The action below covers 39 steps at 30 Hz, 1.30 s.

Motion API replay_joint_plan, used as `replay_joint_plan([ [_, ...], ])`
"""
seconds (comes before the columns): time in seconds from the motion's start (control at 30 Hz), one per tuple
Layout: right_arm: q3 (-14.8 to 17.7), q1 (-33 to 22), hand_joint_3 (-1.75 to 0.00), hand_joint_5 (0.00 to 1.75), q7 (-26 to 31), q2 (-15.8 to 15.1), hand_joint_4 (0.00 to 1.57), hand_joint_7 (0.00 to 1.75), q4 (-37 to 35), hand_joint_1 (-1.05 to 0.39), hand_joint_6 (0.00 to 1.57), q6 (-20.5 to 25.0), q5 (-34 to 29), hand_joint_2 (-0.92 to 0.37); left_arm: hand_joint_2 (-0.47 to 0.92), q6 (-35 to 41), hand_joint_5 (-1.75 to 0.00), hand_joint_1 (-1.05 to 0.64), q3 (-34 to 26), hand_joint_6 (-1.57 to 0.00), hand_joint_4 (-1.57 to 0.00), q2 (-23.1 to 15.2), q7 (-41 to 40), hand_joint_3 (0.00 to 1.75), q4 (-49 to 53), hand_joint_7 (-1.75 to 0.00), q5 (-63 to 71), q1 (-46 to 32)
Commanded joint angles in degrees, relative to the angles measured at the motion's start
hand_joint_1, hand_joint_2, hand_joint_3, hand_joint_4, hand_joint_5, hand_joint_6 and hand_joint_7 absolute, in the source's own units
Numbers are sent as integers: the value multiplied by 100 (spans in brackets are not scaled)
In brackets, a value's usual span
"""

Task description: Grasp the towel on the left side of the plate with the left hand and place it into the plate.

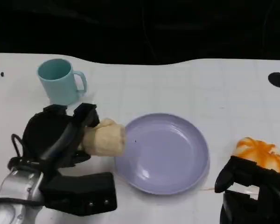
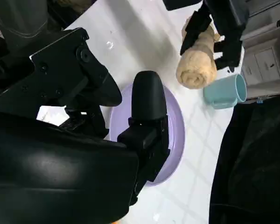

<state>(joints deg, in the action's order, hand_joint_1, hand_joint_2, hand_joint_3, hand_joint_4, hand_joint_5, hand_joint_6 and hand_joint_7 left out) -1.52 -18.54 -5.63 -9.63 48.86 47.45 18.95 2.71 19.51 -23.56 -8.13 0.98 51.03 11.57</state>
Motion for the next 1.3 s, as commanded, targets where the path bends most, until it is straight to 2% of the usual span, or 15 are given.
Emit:
replay_joint_plan([
  [0.03, 82, 27, -137, 175, -28, -105, 79, 167, 33, -7, 61, 29, 16, -50, 63, 225, -175, -25, 88, -55, -78, 290, 489, 74, -530, -174, 14, 213],
  [0.27, 66, 20, -137, 175, -52, -105, 80, 167, -9, -7, 62, -27, -22, -50, 60, 710, -175, -26, 445, -59, -84, 951, 1233, 74, -618, -175, 116, 651],
  [0.47, 86, -22, -137, 175, -74, -91, 80, 167, 21, -7, 62, -44, 6, -50, 59, 886, -175, -20, 676, -63, -88, 1333, 1407, 74, -376, -175, 83, 909],
  [0.63, 104, -27, -137, 175, -45, -76, 80, 167, 75, -6, 62, 18, 27, -50, 56, 1089, -175, -21, 899, -67, -85, 1529, 1690, 80, -255, -161, 131, 1077],
  [0.67, 107, -28, -137, 175, -42, -75, 80, 167, 80, -6, 62, 30, 31, -50, 59, 1103, -175, -22, 942, -69, -85, 1554, 1708, 69, -218, -153, 135, 1101],
  [0.73, 119, -24, -137, 175, -26, -55, 79, 167, 84, -7, 62, 66, 47, -50, 76, 1110, -175, -28, 1001, -84, -84, 1594, 1715, 32, -133, -100, 116, 1132],
  [0.8, 117, -18, -137, 175, -26, -55, 79, 167, 83, -7, 62, 68, 47, -50, 88, 1148, -172, -30, 1046, -96, -80, 1603, 1844, 19, -84, -56, 83, 1162],
  [0.83, 111, -14, -137, 175, -30, -60, 79, 167, 81, -7, 62, 61, 43, -50, 90, 1210, -171, -30, 1070, -98, -79, 1599, 2009, 18, -70, -47, 68, 1190],
  [0.87, 108, -7, -138, 175, -27, -56, 80, 167, 82, -7, 63, 66, 44, -50, 91, 1259, -161, -30, 1113, -97, -76, 1566, 2236, 23, -42, -39, 59, 1233],
  [0.93, 106, 2, -138, 175, -9, -47, 80, 167, 91, -7, 63, 96, 45, -49, 92, 1311, -112, -32, 1177, -89, -70, 1509, 2532, 25, -7, -19, 61, 1287],
  [0.97, 107, 0, -138, 175, -27, -52, 80, 167, 79, -7, 63, 72, 48, -49, 92, 1365, -104, -32, 1205, -88, -70, 1478, 2747, 25, -27, -15, 42, 1288],
  [1.03, 107, 1, -138, 175, -41, -59, 80, 166, 70, -8, 63, 57, 45, -49, 92, 1437, -61, -52, 1240, -57, -59, 1430, 3072, 13, -90, -3, -11, 1262],
  [1.07, 109, 5, -138, 175, -36, -59, 80, 166, 77, -8, 63, 73, 47, -49, 92, 1457, -48, -61, 1246, -47, -53, 1417, 3187, 11, -126, -2, -47, 1232],
  [1.2, 109, 9, -138, 175, -40, -66, 79, 166, 94, -7, 63, 88, 53, -49, 92, 1467, -17, -85, 1259, -13, -18, 1378, 3302, 13, -238, 0, -63, 1142],
  [1.3, 101, -1, -138, 175, -49, -64, 80, 167, 89, -7, 63, 63, 52, -49, 92, 1406, -12, -89, 1212, -4, -7, 1339, 3181, 17, -344, 0, -66, 1075],
])
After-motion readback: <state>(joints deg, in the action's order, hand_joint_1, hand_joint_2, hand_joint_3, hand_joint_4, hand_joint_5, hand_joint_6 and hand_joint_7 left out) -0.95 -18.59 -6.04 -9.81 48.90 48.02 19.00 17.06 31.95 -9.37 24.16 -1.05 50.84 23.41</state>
